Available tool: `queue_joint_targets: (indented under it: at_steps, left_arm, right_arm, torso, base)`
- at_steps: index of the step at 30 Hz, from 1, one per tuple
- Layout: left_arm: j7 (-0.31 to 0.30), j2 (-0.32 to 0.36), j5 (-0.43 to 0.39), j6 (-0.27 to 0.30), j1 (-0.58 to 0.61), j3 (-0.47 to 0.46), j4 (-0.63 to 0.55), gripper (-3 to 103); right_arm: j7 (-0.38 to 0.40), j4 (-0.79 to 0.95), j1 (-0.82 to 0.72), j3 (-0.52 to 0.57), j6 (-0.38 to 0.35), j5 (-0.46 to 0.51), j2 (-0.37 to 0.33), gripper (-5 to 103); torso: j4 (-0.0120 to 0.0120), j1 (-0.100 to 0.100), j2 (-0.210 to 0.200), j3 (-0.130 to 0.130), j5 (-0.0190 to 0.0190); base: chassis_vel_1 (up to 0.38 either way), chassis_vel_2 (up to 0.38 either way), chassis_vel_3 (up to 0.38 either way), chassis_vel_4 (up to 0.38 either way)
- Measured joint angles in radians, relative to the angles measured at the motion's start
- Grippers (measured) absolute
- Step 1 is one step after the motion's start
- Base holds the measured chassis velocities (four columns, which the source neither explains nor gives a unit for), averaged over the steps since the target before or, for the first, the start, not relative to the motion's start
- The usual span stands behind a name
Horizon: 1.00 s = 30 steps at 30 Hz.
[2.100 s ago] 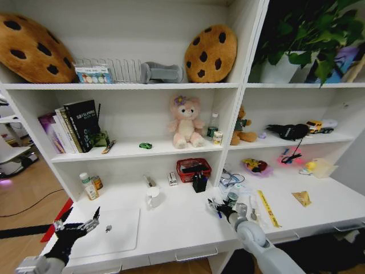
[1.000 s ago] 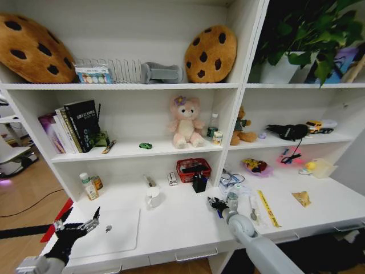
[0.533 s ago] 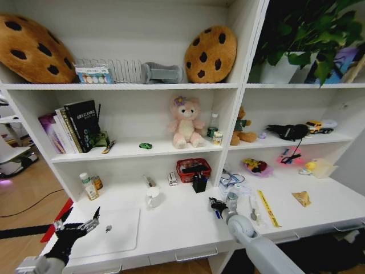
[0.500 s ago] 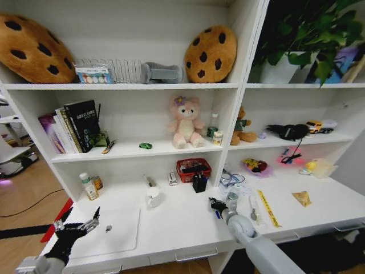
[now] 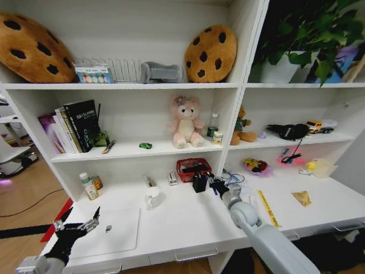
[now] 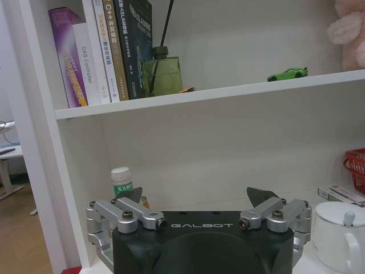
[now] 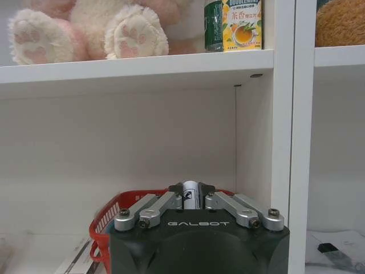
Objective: Organize the objects on the table.
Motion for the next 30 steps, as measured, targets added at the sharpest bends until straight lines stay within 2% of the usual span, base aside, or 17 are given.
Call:
queue_joint_targets:
  at_steps: [6,9,13,20,30]
  left_arm:
    - [0.000,0.000,0.000,0.000,0.000,0.000,0.000,100]
    - [0.000,0.000,0.000,0.000,0.000,0.000,0.000,100]
    - [0.000,0.000,0.000,0.000,0.000,0.000,0.000,100]
    - [0.000,0.000,0.000,0.000,0.000,0.000,0.000,100]
    - [0.000,0.000,0.000,0.000,0.000,0.000,0.000,100]
  right_arm:
    - [-0.029,-0.118,0.097,-0.049,0.037,-0.008,0.035,13]
    - [-0.062,-0.204,0.160,-0.087,0.101,-0.044,0.072,13]
    - [-0.068,-0.234,0.195,-0.098,0.148,-0.059,0.102,13]
    - [-0.083,-0.302,0.224,-0.117,0.242,-0.109,0.143,13]
    - [-0.085,-0.378,0.248,-0.140,0.303,-0.129,0.204,13]
  torso:
    - [0.0000,0.000,0.000,0.000,-0.0001]
    - [0.0000,0.000,0.000,0.000,-0.0001]
    - [0.0002,0.000,0.000,0.000,-0.0002]
    - [-0.0001,0.000,0.000,0.000,-0.0002]
    - [-0.0001,0.000,0.000,0.000,-0.0002]
  base:
    - [0.000,0.000,0.000,0.000]
    - [0.000,0.000,0.000,0.000]
    - [0.000,0.000,0.000,0.000]
    - [0.000,0.000,0.000,0.000]
    - [0.000,0.000,0.000,0.000]
